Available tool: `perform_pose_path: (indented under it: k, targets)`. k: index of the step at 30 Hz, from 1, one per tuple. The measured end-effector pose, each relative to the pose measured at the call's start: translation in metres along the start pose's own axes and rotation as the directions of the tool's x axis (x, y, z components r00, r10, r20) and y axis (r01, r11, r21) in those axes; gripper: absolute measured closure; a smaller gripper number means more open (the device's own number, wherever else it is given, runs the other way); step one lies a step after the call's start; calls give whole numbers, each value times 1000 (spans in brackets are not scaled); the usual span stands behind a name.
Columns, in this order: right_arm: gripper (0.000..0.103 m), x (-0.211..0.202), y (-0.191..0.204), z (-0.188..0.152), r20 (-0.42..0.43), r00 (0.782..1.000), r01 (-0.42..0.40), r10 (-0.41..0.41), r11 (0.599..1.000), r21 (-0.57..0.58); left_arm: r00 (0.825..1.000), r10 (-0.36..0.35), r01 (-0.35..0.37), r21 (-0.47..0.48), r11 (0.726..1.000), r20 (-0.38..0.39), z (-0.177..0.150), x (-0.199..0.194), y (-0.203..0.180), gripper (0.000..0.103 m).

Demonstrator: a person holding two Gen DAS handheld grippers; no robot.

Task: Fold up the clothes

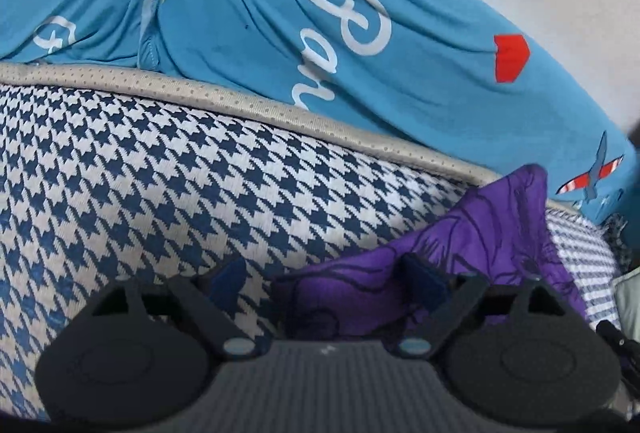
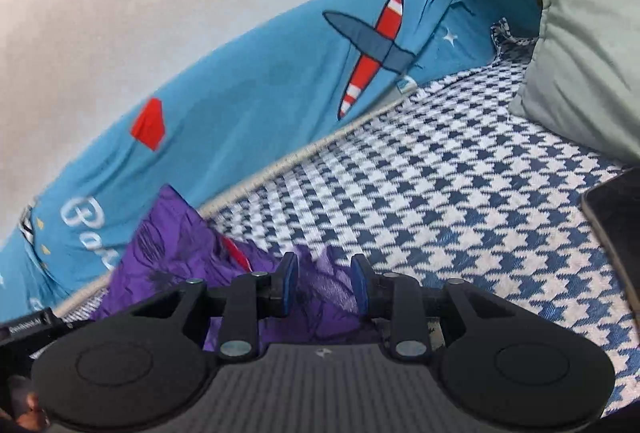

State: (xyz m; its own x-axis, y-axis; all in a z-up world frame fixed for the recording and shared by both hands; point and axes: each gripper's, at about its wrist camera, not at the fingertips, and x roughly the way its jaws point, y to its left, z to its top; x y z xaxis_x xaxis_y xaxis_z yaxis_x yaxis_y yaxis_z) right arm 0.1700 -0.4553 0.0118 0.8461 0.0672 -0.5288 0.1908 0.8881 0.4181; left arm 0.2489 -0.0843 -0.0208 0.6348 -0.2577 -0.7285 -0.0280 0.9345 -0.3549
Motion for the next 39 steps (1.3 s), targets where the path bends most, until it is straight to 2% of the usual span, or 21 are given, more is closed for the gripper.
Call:
perform_pose_path:
  k: [5,13,21,26,30,34,39]
  targets:
    - [66,-10,-7,3,-1,999,-48,48,999,3,999,-41,41,8,999,3,7,-30,5,15]
    - [59,-16,-5,-2,-31,998,-51,51,998,-26,995,-91,91,8,996,-33,-18,-67,12,9]
    - [44,-15,2,-9,-63,997,-41,37,997,-62,987,-125,129,34,991,-100,-60,-83,19,6]
    - [42,-10,-7,-13,-108,992,-63,62,998,-4,969,-208,205,-40,978,-134,-69,-71,30,5]
    - [41,-2,-12,-16,-144,985,-87,93,995,47,952,-275,266,-80,961,-132,-69,-61,33,0]
    - [41,7,-14,-20,-166,979,-99,115,990,101,941,-311,299,-99,949,-132,-68,-47,27,0]
    - [39,14,-10,-25,-164,980,-96,115,988,117,931,-332,322,-88,943,-149,-70,-31,14,0]
